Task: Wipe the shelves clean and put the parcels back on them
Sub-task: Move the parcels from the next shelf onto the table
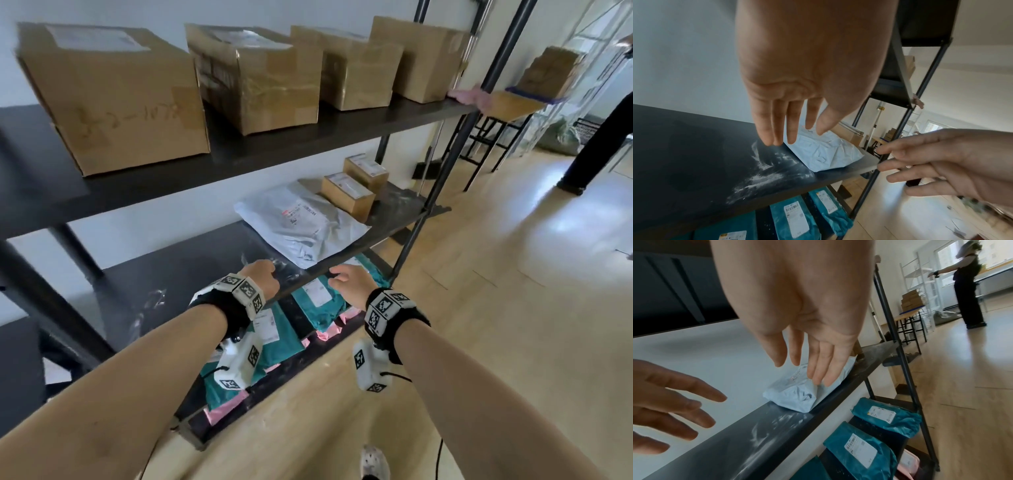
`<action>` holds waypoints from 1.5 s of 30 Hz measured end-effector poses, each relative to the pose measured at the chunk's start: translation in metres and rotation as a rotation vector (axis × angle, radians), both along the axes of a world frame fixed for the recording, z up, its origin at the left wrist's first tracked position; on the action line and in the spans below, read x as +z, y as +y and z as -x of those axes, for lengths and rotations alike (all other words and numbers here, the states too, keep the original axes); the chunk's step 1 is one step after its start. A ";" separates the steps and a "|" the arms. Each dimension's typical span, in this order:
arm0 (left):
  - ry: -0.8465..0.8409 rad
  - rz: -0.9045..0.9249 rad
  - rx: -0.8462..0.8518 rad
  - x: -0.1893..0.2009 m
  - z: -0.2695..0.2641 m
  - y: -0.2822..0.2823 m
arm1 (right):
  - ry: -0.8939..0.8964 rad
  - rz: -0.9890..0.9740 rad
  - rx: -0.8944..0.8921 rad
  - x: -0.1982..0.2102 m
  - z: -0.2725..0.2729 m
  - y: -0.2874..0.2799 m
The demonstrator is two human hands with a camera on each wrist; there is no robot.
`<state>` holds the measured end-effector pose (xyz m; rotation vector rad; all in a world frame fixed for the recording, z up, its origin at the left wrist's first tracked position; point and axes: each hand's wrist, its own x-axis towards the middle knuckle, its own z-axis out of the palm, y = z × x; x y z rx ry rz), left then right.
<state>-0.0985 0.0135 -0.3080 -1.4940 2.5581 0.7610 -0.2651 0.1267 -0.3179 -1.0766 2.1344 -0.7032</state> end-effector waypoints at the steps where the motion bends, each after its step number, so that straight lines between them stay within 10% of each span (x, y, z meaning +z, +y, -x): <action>1: 0.024 -0.001 0.041 -0.001 0.010 -0.005 | 0.005 0.011 0.020 -0.001 0.015 -0.008; 15: 0.197 -0.110 0.578 -0.010 0.111 -0.064 | -0.026 0.070 0.387 -0.006 0.171 -0.137; 36: 0.185 -0.301 0.708 -0.065 0.127 -0.151 | 0.027 -0.022 0.312 -0.053 0.191 -0.262; 45: 0.465 -0.447 0.999 -0.076 0.135 -0.167 | 0.044 -0.107 0.303 -0.064 0.193 -0.274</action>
